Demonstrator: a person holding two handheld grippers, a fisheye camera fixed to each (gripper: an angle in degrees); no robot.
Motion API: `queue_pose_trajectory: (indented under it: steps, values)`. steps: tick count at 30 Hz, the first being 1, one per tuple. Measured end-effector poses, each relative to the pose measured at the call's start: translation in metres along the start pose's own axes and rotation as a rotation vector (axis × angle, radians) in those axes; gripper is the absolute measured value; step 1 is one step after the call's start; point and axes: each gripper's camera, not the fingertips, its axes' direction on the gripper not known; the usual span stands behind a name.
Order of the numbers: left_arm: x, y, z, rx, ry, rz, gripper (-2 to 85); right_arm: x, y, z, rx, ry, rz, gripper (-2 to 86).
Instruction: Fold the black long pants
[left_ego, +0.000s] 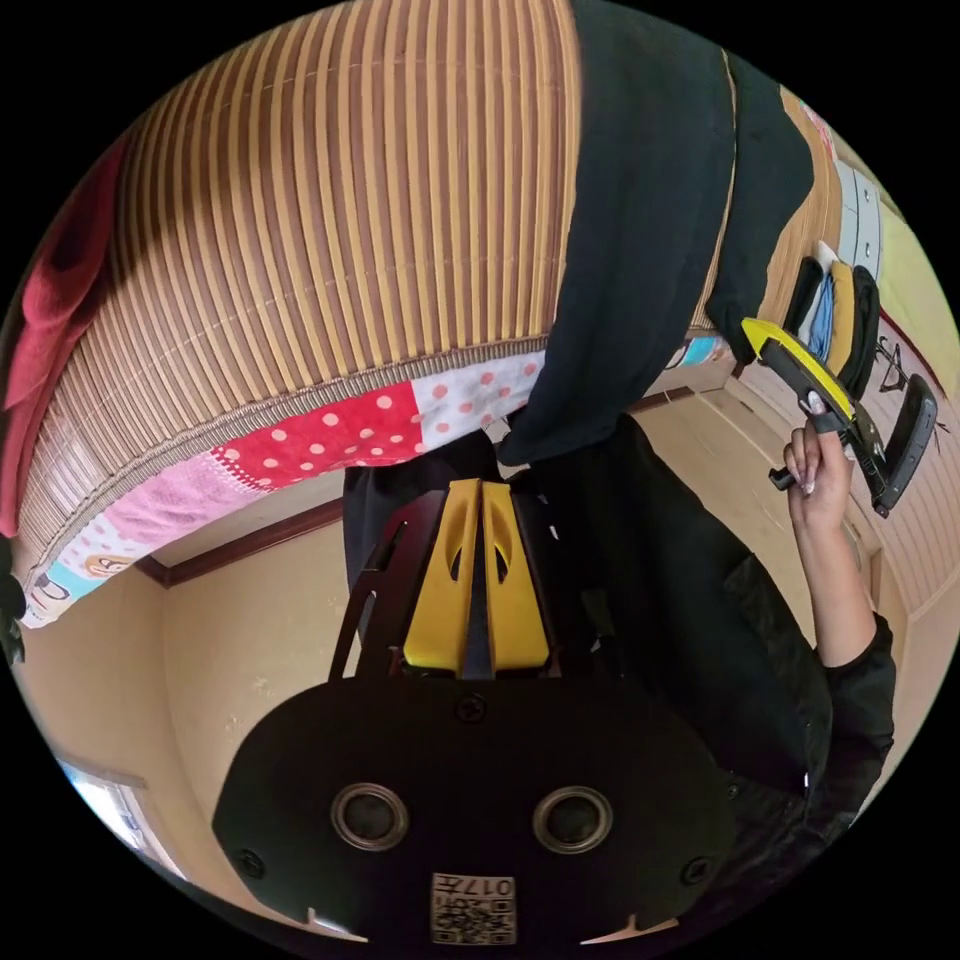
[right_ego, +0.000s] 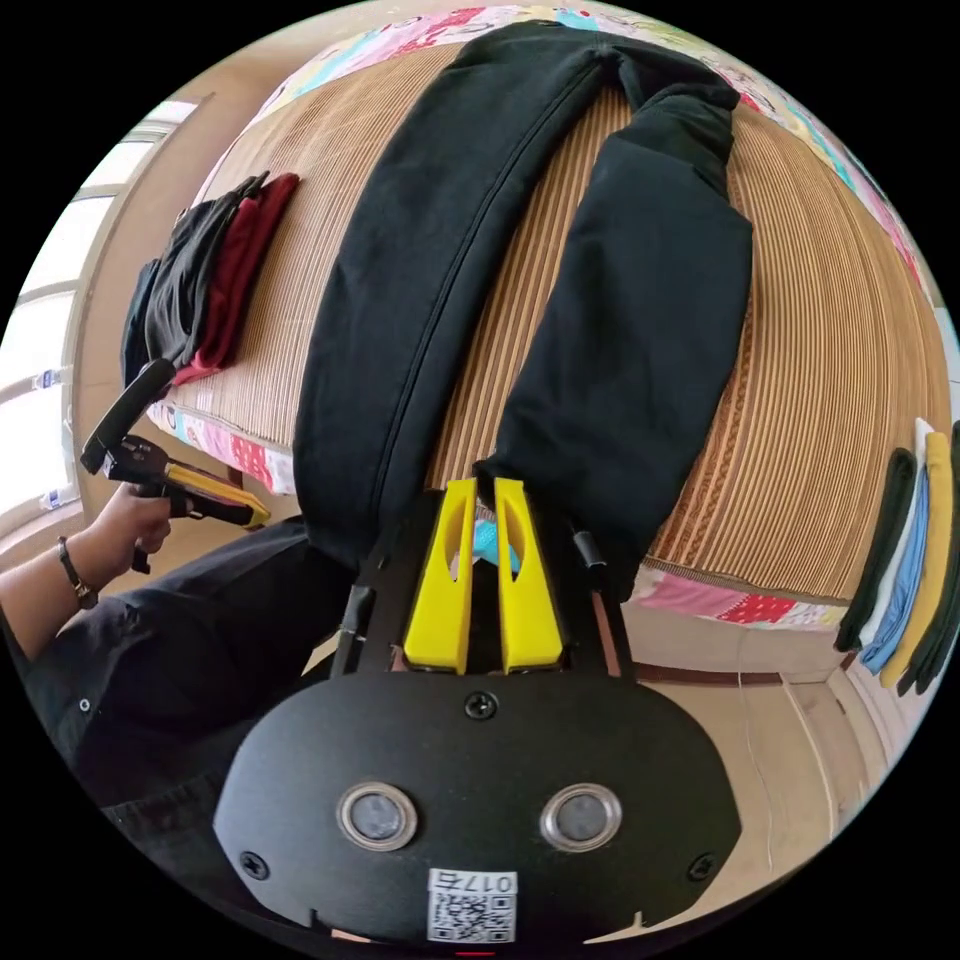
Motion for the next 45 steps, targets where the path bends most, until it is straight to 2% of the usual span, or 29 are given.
queue_pose_trajectory:
  steps: [4, 7, 12, 15, 16, 17, 18, 19, 20, 23, 24, 26, 29, 32, 35, 37, 39, 41, 45]
  values:
    - [0.008, -0.002, 0.017, -0.003, 0.014, -0.009, -1.0, 0.006, -0.003, -0.002, -0.016, 0.070, 0.024, 10.4]
    - [0.018, -0.005, 0.032, -0.030, -0.003, -0.005, -1.0, 0.023, -0.008, 0.031, -0.221, 0.055, 0.012, 12.3]
    - [0.039, -0.012, 0.050, -0.060, -0.048, 0.040, -1.0, 0.031, -0.011, 0.024, -0.287, 0.099, -0.200, 10.1]
    - [0.047, -0.018, 0.061, -0.077, -0.065, 0.042, -1.0, 0.072, -0.015, -0.008, -0.291, -0.256, -0.222, 5.2]
    - [0.050, -0.020, 0.064, -0.078, -0.066, 0.037, -1.0, 0.099, -0.012, -0.025, -0.250, -0.548, -0.223, 4.6]
    - [0.051, -0.022, 0.065, -0.078, -0.065, 0.033, -1.0, 0.130, -0.004, -0.045, -0.170, -0.854, -0.218, 4.2]
    - [0.053, -0.026, 0.066, -0.074, -0.060, 0.026, -1.0, 0.145, 0.003, -0.054, -0.118, -0.981, -0.217, 4.1]
    - [0.056, -0.030, 0.065, -0.066, -0.052, 0.019, -1.0, 0.175, 0.021, -0.073, 0.002, -1.152, -0.223, 3.9]
    - [0.058, -0.032, 0.065, -0.062, -0.047, 0.017, -1.0, 0.203, 0.045, -0.091, 0.131, -1.230, -0.232, 3.7]
    - [0.067, -0.044, 0.066, -0.046, -0.024, 0.003, -1.0, 0.274, 0.117, -0.106, 0.318, -1.295, -0.140, 3.5]
    - [0.071, -0.050, 0.068, -0.047, -0.026, -0.003, -1.0, 0.287, 0.130, -0.100, 0.313, -1.289, -0.088, 3.4]
    - [0.079, -0.061, 0.073, -0.061, -0.042, -0.002, -1.0, 0.338, 0.188, -0.066, 0.196, -1.127, 0.190, 3.4]
    - [0.097, -0.083, 0.082, -0.111, -0.106, 0.017, -1.0, 0.394, 0.242, -0.046, 0.158, -1.003, 0.503, 3.4]
    - [0.127, -0.098, 0.080, -0.099, -0.149, 0.062, -0.7, 0.421, 0.249, -0.049, 0.087, -0.941, 0.629, 3.4]
    - [0.161, -0.111, 0.076, -0.028, -0.080, 0.133, 0.4, 0.419, 0.223, -0.055, -0.033, -0.903, 0.514, 3.3]
    - [0.189, -0.123, 0.076, 0.021, 0.018, 0.212, 5.4, 0.411, 0.205, -0.060, -0.099, -0.903, 0.382, 3.3]
    - [0.213, -0.133, 0.078, 0.052, 0.037, 0.252, 8.4, 0.401, 0.191, -0.069, -0.137, -0.901, 0.251, 3.2]
    - [0.236, -0.142, 0.080, 0.076, 0.047, 0.279, 11.1, 0.388, 0.180, -0.086, -0.152, -0.953, 0.072, 3.2]
    - [0.287, -0.160, 0.097, 0.076, 0.130, 0.339, 13.6, 0.383, 0.175, -0.114, -0.131, -1.091, -0.110, 3.2]
